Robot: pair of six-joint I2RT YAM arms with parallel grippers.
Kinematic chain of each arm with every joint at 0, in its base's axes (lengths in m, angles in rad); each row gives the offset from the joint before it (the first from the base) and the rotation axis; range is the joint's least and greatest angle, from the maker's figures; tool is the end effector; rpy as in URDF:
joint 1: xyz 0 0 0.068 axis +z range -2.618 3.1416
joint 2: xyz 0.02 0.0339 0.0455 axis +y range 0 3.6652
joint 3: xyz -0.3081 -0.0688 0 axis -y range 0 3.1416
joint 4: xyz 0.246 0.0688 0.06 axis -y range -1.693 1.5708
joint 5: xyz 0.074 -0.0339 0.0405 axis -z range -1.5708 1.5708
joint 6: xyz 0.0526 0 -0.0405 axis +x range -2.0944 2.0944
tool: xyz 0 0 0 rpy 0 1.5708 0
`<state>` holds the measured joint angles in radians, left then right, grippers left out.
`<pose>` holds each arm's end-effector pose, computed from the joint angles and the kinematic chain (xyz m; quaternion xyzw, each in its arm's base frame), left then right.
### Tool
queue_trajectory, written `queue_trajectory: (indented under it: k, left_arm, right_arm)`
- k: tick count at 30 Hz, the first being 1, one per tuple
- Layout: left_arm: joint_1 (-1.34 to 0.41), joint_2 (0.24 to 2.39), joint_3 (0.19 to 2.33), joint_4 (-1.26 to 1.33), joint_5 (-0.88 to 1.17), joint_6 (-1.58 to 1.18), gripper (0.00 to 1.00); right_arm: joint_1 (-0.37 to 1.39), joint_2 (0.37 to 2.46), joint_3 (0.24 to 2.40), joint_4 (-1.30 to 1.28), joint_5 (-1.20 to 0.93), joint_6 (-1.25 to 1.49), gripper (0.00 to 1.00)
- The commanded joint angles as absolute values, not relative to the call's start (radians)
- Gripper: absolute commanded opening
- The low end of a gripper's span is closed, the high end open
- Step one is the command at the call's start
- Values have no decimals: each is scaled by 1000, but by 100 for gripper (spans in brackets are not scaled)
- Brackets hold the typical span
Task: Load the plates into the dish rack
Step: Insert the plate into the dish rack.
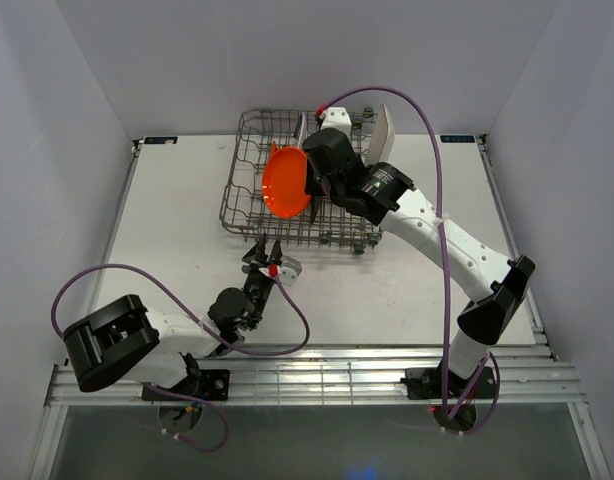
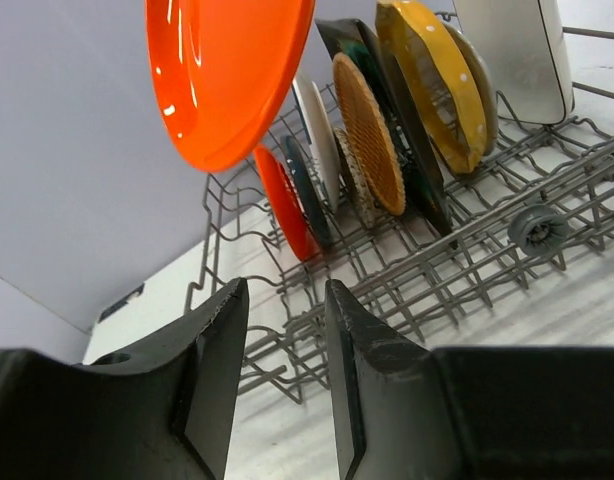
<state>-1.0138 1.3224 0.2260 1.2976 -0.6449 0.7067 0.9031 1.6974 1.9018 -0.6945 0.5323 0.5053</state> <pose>0.1451 -0.1732 0.2439 0.2946 0.5773 0.0857 0.7566 0.2642 0.2920 0.4717 -0.0308 0.8378 0.1494 0.5243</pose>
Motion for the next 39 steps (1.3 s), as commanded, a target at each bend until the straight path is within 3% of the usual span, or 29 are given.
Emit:
queue_trajectory:
  k: [1, 10, 33, 39]
  left_arm:
    - [-1023, 1299, 247, 1657, -626, 814, 47]
    - [-1040, 1353, 294, 1654, -519, 957, 57]
    - [-1103, 1488, 495, 1692, -499, 1232, 54]
    - [-1120, 1462, 483, 1695, -499, 1235, 54]
  right_arm:
    - [902, 1681, 1914, -669, 515, 511, 8]
    - [853, 1709, 1967, -686, 396, 489, 8]
    - [850, 1670, 1864, -647, 350, 489, 8]
    - [839, 1680, 1893, -649, 429, 511, 8]
